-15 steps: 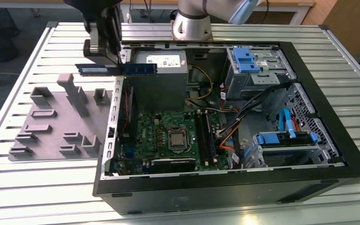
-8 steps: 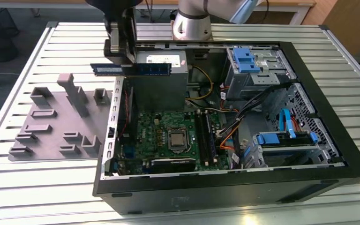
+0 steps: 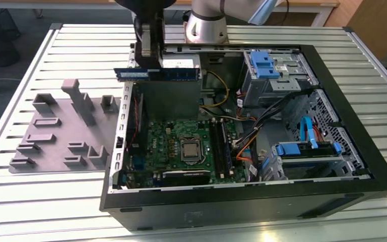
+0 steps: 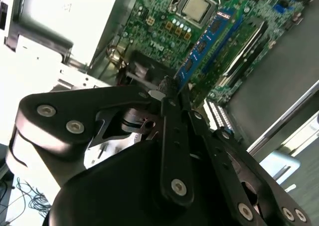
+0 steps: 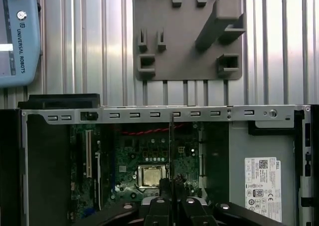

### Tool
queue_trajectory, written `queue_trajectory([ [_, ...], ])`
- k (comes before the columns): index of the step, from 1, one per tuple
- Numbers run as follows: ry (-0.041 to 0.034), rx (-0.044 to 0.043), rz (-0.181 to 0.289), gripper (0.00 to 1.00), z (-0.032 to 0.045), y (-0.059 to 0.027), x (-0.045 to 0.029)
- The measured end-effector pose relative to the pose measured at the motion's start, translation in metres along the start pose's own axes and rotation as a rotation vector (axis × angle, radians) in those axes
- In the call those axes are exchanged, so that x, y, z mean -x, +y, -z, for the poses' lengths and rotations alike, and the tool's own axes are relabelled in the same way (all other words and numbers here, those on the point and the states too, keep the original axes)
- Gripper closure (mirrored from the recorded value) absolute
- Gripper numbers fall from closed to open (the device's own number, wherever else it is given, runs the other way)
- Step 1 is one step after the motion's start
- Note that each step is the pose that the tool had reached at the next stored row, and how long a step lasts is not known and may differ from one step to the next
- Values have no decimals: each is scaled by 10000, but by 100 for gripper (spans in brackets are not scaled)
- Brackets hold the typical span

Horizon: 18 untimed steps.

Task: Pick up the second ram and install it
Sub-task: 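Pick up the second ram and move it above second insertion slot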

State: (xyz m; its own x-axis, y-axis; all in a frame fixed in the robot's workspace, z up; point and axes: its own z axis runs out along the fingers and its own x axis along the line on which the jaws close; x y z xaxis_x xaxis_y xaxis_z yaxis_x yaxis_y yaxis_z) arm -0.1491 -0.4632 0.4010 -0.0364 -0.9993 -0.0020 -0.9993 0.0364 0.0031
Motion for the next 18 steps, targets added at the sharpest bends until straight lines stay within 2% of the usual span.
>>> queue_trajectory([
  [18, 0, 2, -1, 86, -3, -791, 29],
])
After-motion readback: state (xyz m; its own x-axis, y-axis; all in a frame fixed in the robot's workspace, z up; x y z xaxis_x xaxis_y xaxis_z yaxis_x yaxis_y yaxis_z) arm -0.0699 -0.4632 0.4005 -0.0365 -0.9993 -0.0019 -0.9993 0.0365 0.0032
